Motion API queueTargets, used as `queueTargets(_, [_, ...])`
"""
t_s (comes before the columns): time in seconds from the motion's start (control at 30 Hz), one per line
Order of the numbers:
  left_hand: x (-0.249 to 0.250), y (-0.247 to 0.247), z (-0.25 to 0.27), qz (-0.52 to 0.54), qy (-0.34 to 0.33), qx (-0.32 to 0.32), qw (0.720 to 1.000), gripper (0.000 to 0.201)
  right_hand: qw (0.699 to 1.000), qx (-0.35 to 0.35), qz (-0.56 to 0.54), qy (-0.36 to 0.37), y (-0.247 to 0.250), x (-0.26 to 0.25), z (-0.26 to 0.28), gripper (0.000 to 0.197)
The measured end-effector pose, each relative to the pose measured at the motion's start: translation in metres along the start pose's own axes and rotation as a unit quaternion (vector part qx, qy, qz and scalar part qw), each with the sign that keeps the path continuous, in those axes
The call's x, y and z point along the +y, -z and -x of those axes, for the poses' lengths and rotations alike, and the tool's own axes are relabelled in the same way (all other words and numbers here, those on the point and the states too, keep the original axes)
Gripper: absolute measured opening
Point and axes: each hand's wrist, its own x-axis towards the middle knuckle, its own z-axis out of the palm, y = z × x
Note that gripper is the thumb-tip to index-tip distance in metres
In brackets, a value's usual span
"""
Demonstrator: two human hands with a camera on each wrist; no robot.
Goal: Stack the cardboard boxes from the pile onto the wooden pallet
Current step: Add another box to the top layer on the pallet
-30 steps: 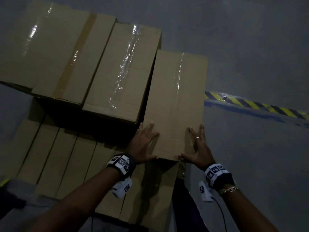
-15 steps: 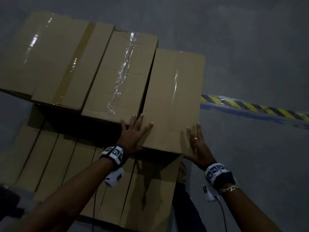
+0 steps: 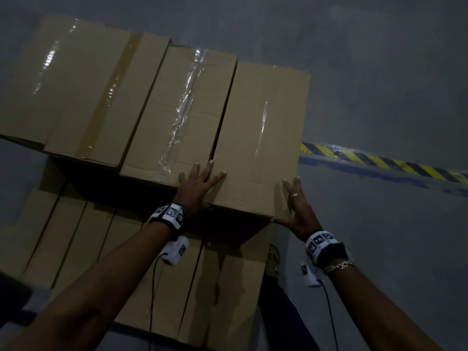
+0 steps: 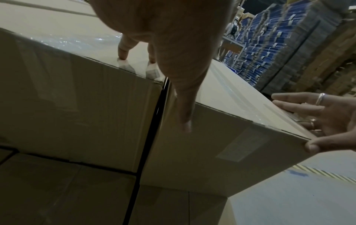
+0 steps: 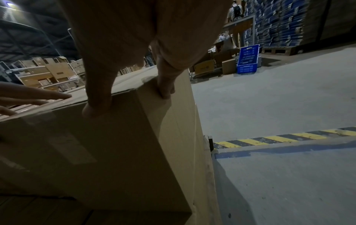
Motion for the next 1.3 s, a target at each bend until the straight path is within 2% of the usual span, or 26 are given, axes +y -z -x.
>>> queueTargets(0.1, [-0.001,0.000,-0.001,0.020,0.000,-0.005,1.000,0.126,1.000,-0.004,-0.001,0.002,0.000,0.005,-0.001,0.115])
queueTargets(0.27, [-0.003,0.004,0.001,0.053,0.012,0.011,0.998,0.108,1.000,0.014,0.004,-0.002,0.003,0.007,-0.008,0.106])
queueTargets(0.57, [0.001,0.001,0.004,0.070,0.021,0.025,0.997,0.097,1.000,-0.003,0.020,0.008,0.009,0.009,-0.009,0.101])
queueTargets(0.8, [-0.007,-0.011,0.006,0.082,-0.005,0.074,0.994,0.098,1.000,0.008,0.003,0.023,0.001,0.004,-0.010,0.093])
queueTargets(1.07, [-0.013,-0.015,0.000,0.120,-0.003,0.055,0.991,0.095,1.000,0.002,0.006,0.015,-0.001,0.007,-0.012,0.087])
queueTargets(1.3, [0.000,-0.009,0.004,0.109,0.011,0.046,0.993,0.094,0.999,-0.007,0.038,0.003,-0.005,0.007,-0.011,0.088])
